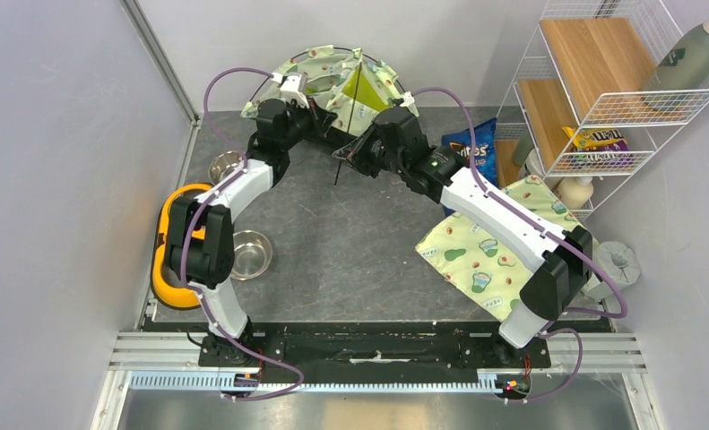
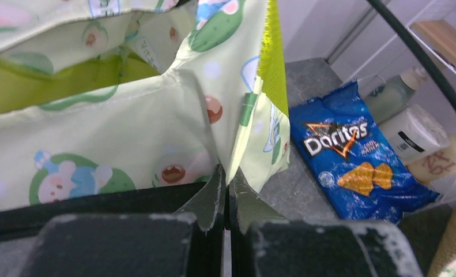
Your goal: Set up the pet tent
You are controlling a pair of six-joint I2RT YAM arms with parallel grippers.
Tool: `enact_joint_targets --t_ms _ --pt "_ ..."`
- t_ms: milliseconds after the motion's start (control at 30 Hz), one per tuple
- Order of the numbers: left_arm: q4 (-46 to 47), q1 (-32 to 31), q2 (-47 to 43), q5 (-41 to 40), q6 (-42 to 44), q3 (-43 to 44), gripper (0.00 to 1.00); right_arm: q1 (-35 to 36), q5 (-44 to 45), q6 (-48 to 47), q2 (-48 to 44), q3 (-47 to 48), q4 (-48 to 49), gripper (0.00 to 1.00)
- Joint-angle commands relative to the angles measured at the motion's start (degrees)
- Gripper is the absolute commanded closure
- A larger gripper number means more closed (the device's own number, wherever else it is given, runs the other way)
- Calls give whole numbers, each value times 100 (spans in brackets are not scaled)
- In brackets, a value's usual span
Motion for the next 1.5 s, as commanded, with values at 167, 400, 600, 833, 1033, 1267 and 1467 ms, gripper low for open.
enact_joint_targets --t_ms 167,400,600,833,1033,1267,1467 --pt "184 -57 -899 713 -192 -738 98 -327 684 209 292 -157 259 100" --pt "51 -58 -1721 955 -507 -1547 98 -444 987 36 530 -110 988 100" --pt "-380 -58 -2276 1021 -807 -1977 98 -488 1181 -132 675 -133 1570 100" --pt "-986 -58 -2707 1039 -909 -2177 98 -488 1340 -208 862 -114 1842 100" --pt "-1375 -58 -2913 945 -1039 -2206 98 -489 1363 -227 972 -105 1971 100" --pt "-1938 -57 -3089 849 -570 -2420 98 -489 1378 -512 911 -176 2662 100" --pt "-2206 -49 -3317 831 -518 -2514 98 -488 1569 -892 965 -275 3073 100"
